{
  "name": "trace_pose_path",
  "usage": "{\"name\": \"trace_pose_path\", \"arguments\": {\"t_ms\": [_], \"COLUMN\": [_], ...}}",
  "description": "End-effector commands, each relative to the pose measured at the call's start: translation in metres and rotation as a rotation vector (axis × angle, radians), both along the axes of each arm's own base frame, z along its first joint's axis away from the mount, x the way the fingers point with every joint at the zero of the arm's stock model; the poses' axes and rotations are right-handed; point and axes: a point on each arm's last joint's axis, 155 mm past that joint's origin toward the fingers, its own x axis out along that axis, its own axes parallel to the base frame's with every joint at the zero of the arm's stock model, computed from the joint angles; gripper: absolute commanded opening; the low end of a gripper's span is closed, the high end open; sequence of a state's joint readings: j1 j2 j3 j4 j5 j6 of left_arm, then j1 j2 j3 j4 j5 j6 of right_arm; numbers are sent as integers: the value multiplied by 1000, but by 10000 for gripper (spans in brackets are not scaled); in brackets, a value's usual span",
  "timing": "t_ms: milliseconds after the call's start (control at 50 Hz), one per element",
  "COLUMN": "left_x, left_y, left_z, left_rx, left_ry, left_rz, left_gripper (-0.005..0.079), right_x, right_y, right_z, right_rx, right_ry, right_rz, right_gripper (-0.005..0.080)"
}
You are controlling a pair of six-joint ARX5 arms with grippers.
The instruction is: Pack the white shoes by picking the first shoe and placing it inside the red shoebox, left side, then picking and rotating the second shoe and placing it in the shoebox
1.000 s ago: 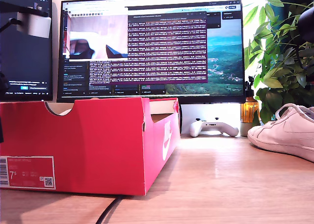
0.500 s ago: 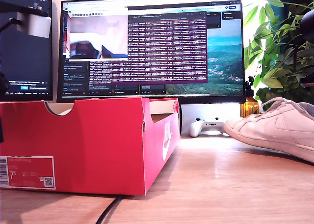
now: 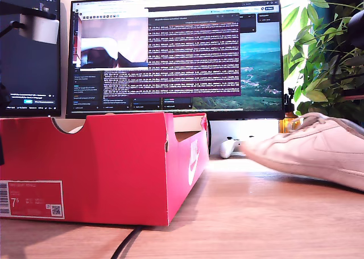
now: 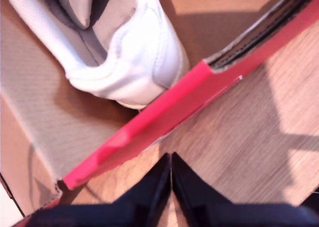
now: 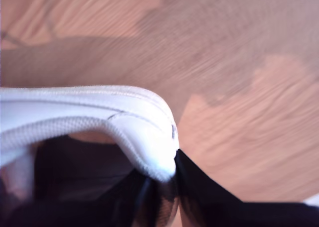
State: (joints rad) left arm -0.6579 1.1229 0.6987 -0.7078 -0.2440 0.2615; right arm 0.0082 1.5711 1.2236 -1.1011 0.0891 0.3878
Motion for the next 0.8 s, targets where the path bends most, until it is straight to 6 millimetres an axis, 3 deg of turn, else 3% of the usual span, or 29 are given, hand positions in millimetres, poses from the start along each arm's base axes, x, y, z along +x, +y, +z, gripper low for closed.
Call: {"name": "trace_pose_path", "arguments": {"t_ms": [0,340,520,780], "left_x": [-1,-1,-1,-1], "left_y": [1,1,1,1], "left_z": [-5,-5,-5,-5], "left_rx": [8,8,8,7], "left_ry": [12,12,12,12], "left_rz": [1,1,1,1], "left_gripper": [-19,-19,-19,-19], "right_x": [14,37,59,74], "right_y": [2,9,48,124], "right_z": [28,73,114,175], "right_rx": [1,-70,-32,-12], "right_ry": [-90,-161,-309,-538], "right_rz": [51,502,725,1053], "right_gripper": [-11,-11,-11,-11]}}
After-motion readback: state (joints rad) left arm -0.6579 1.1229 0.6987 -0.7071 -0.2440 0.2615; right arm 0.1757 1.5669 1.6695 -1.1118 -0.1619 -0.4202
